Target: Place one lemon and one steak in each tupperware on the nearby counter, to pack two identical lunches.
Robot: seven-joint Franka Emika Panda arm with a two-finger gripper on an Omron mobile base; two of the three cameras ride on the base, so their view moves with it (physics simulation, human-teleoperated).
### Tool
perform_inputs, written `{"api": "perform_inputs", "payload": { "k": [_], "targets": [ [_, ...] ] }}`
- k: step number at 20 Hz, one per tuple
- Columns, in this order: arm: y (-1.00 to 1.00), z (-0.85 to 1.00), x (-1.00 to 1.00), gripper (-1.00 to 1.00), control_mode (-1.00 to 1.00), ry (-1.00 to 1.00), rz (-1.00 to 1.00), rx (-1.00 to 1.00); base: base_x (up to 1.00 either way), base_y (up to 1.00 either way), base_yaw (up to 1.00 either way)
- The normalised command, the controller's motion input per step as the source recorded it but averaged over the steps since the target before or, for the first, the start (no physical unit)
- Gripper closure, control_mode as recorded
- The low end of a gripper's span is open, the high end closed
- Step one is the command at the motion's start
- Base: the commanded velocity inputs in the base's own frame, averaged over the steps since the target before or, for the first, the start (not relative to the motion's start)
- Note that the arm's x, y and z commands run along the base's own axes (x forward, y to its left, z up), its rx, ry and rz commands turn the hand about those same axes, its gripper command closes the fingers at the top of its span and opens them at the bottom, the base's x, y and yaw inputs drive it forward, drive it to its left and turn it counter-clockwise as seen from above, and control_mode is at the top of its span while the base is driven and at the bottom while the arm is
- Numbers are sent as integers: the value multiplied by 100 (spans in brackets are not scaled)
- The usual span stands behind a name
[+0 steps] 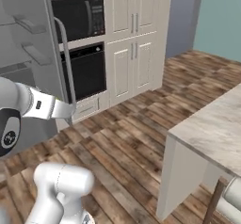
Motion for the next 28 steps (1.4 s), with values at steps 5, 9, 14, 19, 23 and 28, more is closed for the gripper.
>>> {"api": "perform_inputs", "payload": {
  "k": [5,9,14,19,23,28],
  "targets": [
    [0,0,0,100,100,0,0,0,12,7,-30],
    [0,0,0,100,100,0,0,0,29,25,-23],
    [0,0,0,100,100,0,0,0,52,26,-17],
    [0,0,0,100,100,0,0,0,73,3,-13],
    [0,0,0,100,100,0,0,0,73,0,-13],
    [0,0,0,100,100,0,0,0,76,0,-13]
  ]
}}
